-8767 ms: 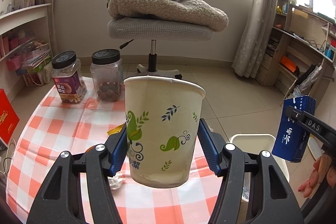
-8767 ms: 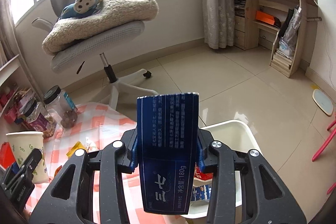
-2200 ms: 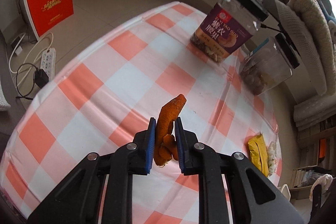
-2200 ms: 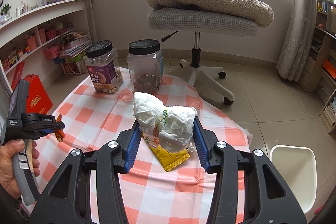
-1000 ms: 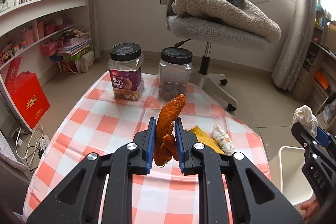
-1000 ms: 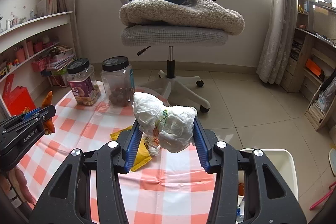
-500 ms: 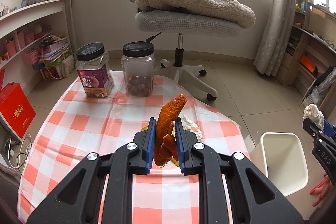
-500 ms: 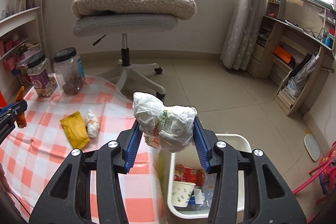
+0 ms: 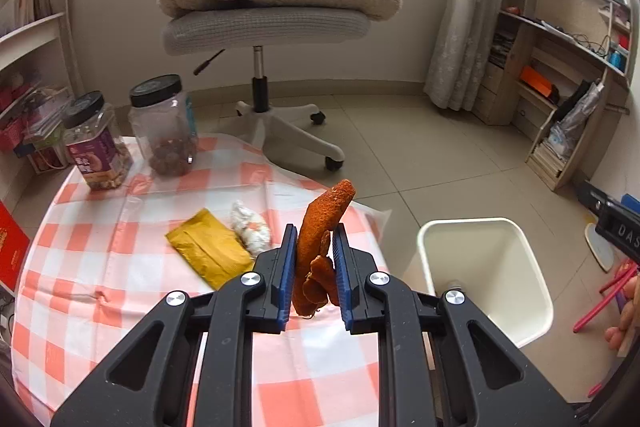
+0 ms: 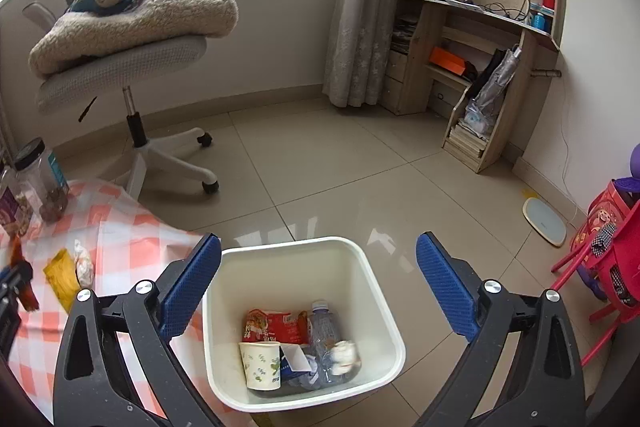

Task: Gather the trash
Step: 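Lower the orange peel into the bin and open the left gripper, then move both grippers back from the bin toward the table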

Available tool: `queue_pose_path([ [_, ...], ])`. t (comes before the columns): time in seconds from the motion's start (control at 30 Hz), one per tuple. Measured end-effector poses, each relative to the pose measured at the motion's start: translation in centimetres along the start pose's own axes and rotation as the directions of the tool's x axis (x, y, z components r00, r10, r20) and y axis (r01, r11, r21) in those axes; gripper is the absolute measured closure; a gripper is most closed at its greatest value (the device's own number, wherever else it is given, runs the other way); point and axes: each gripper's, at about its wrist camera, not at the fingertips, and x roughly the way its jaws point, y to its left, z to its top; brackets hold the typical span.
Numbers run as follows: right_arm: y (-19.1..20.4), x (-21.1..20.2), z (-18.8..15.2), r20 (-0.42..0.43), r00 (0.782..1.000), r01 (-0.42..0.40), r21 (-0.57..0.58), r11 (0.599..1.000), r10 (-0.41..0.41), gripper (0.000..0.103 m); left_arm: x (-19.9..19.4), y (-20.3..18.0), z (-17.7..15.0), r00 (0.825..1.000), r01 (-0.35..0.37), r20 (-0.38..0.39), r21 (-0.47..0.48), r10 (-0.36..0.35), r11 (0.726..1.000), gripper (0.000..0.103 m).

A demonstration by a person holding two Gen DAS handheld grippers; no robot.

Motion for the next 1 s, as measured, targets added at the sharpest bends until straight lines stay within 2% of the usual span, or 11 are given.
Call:
queue_pose_path([
  [0.13, -2.5, -0.3, 0.9, 0.025, 0.999, 0.023, 0.083, 0.996, -0.025, 0.008, 1.0, -4.0, -0.7, 0.996, 0.081, -0.036, -0.005, -0.081, 0.997, 0.084],
  [0.37, -5.3, -0.3, 1.3, 0.033, 0.998, 0.041, 0.164, 0.986, -0.047, 0.008, 2.7, -11.6, -1.5, 0.977, 0.196, -0.094, 0.026, -0.193, 0.98, 0.084],
  [0.43, -6.1, -0.3, 1.3, 0.03, 0.998, 0.045, 0.186, 0.982, -0.051, 0.008, 3.2, -13.3, -1.8, 0.966, 0.235, -0.121, 0.025, -0.23, 0.972, 0.083],
  [0.5, -6.7, -0.3, 1.4, 0.027, 0.998, 0.042, 0.213, 0.976, -0.049, 0.008, 3.3, -14.2, -2.4, 0.957, 0.258, -0.144, 0.028, -0.252, 0.966, 0.075],
  [0.53, -7.0, -0.4, 1.4, 0.028, 0.999, 0.038, 0.225, 0.974, -0.046, 0.008, 3.1, -14.4, -2.7, 0.955, 0.265, -0.144, 0.022, -0.259, 0.964, 0.054],
  [0.57, -7.1, -0.4, 1.5, 0.029, 0.999, 0.035, 0.236, 0.971, -0.043, 0.008, 2.9, -14.2, -3.0, 0.955, 0.267, -0.139, 0.008, -0.264, 0.964, 0.038],
  [0.6, -7.2, -0.4, 1.5, 0.031, 0.999, 0.031, 0.242, 0.97, -0.039, 0.007, 2.5, -13.8, -3.4, 0.956, 0.263, -0.131, -0.01, -0.262, 0.965, 0.035],
  [0.67, -6.9, -0.3, 1.6, 0.035, 0.999, 0.024, 0.253, 0.967, -0.034, 0.007, 1.5, -12.5, -4.0, 0.965, 0.233, -0.12, -0.027, -0.235, 0.972, 0.033],
  [0.8, -5.4, -0.6, 1.3, 0.045, 0.998, 0.019, 0.255, 0.967, -0.031, 0.007, -1.5, -7.1, -3.9, 0.99, 0.109, -0.078, -0.091, -0.116, 0.99, 0.03],
  [0.9, -3.3, -1.3, 0.6, 0.043, 0.998, 0.028, 0.187, 0.982, -0.036, 0.007, -4.7, -1.9, -2.6, 0.999, 0.028, -0.036, -0.197, -0.036, 0.98, 0.026],
  [1.0, -0.7, -2.6, -0.7, 0.026, 0.999, 0.019, 0.105, 0.994, -0.022, 0.007, -8.4, 2.0, -1.3, 0.999, -0.009, 0.044, -0.281, 0.023, 0.96, 0.023],
])
